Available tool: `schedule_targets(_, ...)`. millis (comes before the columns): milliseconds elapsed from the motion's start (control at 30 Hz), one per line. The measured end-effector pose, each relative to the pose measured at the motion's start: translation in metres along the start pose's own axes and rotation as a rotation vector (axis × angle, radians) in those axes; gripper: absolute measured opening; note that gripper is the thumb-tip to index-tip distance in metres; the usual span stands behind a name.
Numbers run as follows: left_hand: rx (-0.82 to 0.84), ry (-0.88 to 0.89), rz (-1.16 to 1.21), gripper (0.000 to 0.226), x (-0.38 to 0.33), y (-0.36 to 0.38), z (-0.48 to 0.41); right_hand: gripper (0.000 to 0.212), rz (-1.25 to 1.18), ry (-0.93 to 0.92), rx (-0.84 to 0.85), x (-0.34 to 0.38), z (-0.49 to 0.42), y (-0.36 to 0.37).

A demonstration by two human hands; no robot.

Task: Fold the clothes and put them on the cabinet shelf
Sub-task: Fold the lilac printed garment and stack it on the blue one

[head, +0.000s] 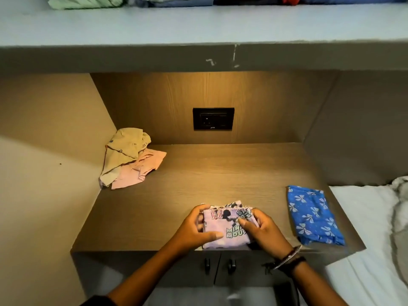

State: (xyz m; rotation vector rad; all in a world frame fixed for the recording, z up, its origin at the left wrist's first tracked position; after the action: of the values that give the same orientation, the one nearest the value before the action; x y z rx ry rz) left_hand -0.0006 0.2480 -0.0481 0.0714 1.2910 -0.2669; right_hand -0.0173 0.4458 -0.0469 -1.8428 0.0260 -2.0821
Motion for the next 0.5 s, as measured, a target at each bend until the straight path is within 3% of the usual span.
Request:
schedule_targets(100, -0.092, -0.117, -0.050, 0.076, 0.008, -0.006, -0.016, 0.008, 0.051, 0.039, -0.204, -0.006, -0.003, -0.005)
schedule_targets(167, -0.166, -0.128, -0.102, 0.073, 0.013, -0.008, -0.021, 0.010, 0.265, 0.060, -0.346, -0.008, -0.002, -0.008)
schedule_targets(333, -0.315, -0.104, -0.183, 0.067, 0.024, -0.003, -0.023, 0.054, 0.794, -0.006, -0.439, 0.006, 0.006, -0.002)
schedule_targets(400, -0.340, -0.130, -0.192, 0.067, 0.027, 0.001, -0.022, 0.056, 0.959, -0.173, -0.404, 0.020, 0.007, 0.006)
schedule_targets(500, -0.430, -0.150, -0.361, 0.074, 0.019, -0.003, -0.018, 0.053, 1.195, -0.438, -0.105, 0.019, 0.011, 0.033)
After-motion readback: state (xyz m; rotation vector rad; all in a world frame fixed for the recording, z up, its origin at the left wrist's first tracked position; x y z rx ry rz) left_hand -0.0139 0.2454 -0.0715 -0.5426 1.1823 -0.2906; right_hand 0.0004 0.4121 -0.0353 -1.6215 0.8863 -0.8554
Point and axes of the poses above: each hand's wrist, its own z-axis away from the middle knuckle, its own y-axis out of the palm, x = y × z, the point moved 8 cm from there along -z, towards the middle knuckle, and after that the axes turned 1 degree about z, right-handed, at the moved point
